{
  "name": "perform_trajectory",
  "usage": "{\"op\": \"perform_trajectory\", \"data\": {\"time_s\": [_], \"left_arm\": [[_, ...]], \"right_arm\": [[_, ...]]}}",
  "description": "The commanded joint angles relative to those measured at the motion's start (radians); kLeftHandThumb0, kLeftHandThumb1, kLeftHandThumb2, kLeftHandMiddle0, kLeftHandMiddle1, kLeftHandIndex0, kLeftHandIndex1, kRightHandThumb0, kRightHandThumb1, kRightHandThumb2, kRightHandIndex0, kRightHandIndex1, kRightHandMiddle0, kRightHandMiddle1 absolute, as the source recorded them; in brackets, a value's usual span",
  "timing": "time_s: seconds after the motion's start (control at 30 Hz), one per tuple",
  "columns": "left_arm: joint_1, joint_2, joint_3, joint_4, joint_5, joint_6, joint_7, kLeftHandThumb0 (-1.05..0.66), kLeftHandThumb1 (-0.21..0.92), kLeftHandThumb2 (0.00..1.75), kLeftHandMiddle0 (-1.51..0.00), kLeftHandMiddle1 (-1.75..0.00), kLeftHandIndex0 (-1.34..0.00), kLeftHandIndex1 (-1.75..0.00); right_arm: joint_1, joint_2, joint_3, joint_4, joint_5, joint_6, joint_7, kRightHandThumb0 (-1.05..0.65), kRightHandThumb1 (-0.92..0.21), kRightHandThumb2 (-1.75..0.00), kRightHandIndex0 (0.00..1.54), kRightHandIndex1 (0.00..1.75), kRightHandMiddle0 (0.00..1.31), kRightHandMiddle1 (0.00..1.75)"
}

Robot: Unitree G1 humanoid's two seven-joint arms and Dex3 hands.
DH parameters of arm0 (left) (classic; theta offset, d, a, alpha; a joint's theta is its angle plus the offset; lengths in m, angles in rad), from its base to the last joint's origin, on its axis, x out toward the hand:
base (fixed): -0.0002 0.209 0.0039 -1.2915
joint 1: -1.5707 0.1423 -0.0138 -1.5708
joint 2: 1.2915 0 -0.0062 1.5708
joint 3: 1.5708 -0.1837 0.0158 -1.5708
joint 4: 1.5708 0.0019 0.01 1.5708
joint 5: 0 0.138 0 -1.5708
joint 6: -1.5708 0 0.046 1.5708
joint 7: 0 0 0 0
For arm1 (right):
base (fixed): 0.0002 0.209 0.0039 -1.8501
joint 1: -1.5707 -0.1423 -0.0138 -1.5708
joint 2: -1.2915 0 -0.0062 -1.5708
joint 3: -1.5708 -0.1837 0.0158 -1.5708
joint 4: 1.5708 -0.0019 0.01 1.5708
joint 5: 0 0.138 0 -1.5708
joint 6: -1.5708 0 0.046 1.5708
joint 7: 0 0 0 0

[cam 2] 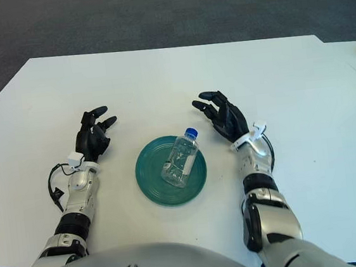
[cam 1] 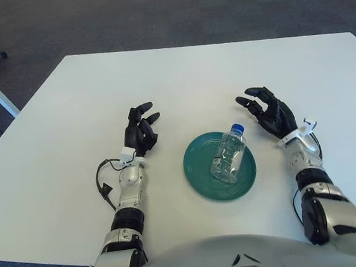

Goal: Put the bottle into the plate.

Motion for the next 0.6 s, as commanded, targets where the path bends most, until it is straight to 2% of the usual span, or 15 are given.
{"op": "perform_trajectory", "data": {"time_s": [0.0, 0.27, 0.43, 0.57], "left_arm": [[0.134, -0.01, 0.03, 0.096, -0.04, -0.019, -0.016, -0.69, 0.92, 0.85, -0.57, -0.9, -0.29, -1.2], [0.13, -0.017, 0.031, 0.094, -0.02, -0.061, -0.014, -0.63, 0.92, 0.78, -0.56, -1.04, -0.29, -1.27], [0.13, -0.018, 0.03, 0.079, -0.017, -0.053, -0.008, -0.62, 0.92, 0.73, -0.54, -1.1, -0.29, -1.29], [0.142, -0.022, 0.03, 0.026, 0.001, -0.002, 0.032, -0.63, 0.92, 0.7, -0.5, -1.09, -0.26, -1.27]], "right_arm": [[0.024, 0.024, -0.005, -0.037, -0.016, -0.091, -0.046, -0.75, -0.92, -0.61, 0.58, 0.91, 0.21, 1.23], [0.047, 0.054, 0.006, -0.016, -0.099, -0.225, -0.217, -0.63, -0.91, -0.51, 0.59, 1.0, 0.26, 1.23], [0.03, 0.064, -0.002, 0.046, -0.135, -0.268, -0.325, -0.57, -0.86, -0.56, 0.61, 1.04, 0.3, 1.24], [0.02, 0.072, -0.014, 0.081, -0.153, -0.277, -0.425, -0.54, -0.81, -0.65, 0.6, 1.05, 0.31, 1.27]]}}
